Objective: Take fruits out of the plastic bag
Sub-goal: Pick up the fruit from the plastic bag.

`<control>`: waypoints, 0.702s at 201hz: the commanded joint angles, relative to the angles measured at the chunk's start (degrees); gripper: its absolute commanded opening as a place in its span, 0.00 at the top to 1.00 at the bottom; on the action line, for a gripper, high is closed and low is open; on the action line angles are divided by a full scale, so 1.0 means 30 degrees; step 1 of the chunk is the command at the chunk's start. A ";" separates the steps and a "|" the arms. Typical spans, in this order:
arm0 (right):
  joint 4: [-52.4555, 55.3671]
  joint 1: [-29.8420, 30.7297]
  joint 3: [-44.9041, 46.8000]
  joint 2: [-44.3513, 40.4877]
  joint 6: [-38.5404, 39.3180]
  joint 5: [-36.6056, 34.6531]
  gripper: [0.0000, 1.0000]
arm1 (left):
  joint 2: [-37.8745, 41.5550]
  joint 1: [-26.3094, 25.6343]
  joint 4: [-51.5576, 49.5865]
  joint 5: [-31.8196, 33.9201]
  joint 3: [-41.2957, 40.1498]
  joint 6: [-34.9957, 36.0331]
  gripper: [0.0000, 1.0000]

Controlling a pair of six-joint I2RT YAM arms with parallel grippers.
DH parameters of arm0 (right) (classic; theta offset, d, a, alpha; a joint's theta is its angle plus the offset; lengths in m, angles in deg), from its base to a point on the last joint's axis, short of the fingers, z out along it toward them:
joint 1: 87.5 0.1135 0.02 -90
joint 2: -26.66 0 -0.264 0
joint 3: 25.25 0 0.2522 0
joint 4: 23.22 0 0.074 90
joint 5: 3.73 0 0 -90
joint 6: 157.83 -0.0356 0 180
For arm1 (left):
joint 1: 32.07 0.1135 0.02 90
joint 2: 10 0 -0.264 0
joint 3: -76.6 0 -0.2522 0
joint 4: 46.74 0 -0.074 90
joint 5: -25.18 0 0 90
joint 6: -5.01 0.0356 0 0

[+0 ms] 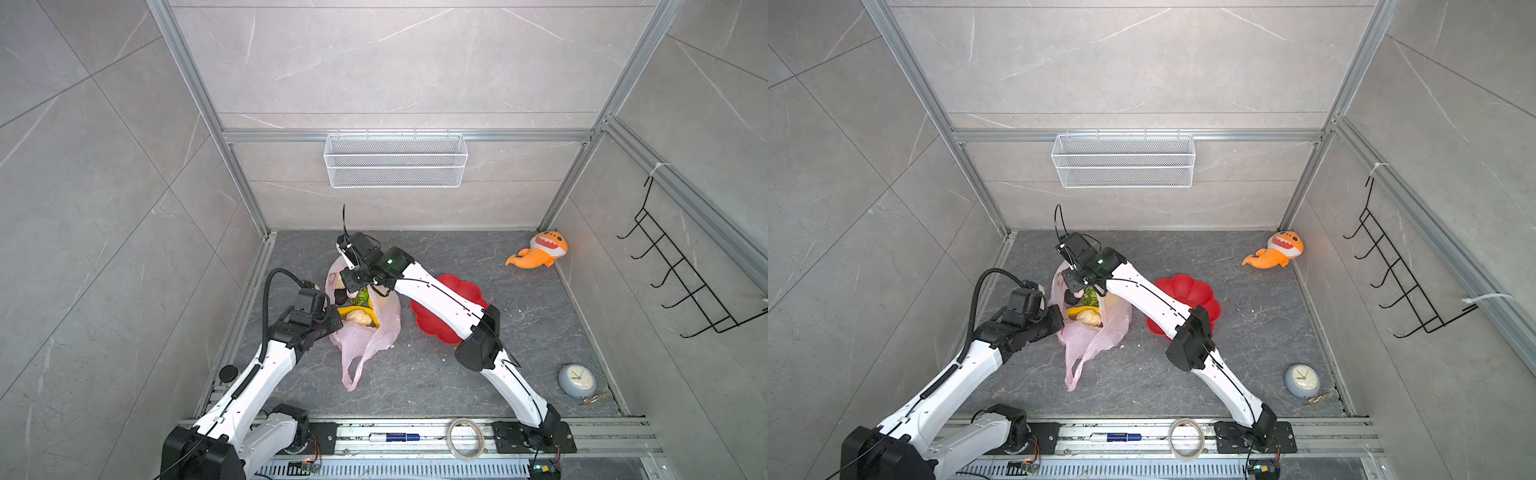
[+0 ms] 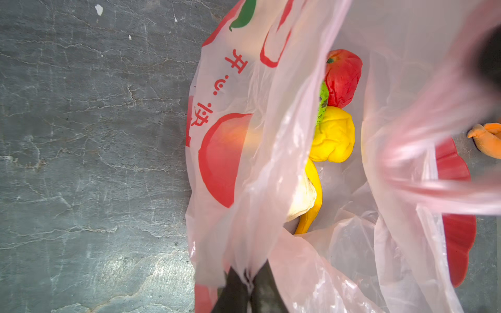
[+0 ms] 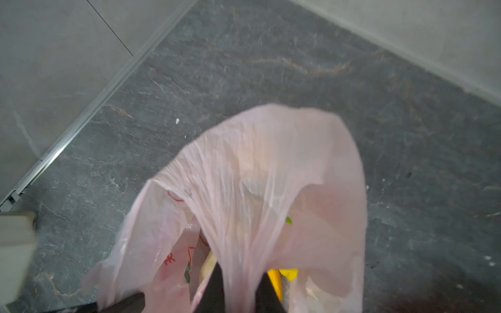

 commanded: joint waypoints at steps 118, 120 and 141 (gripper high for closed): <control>0.1478 -0.2297 -0.3417 0.0269 0.1292 0.1444 0.52 | -0.0167 -0.0071 0.0508 -0.0546 0.0938 0.0897 0.95; 0.1607 -0.2286 -0.3416 0.0213 0.1297 0.1550 0.51 | -0.0167 -0.0060 0.0506 -0.0531 0.0967 0.0875 0.95; 0.2928 -0.1975 -0.3016 -0.0610 0.1282 0.2142 0.47 | -0.0222 -0.0060 0.0438 -0.0562 0.1337 0.0877 0.95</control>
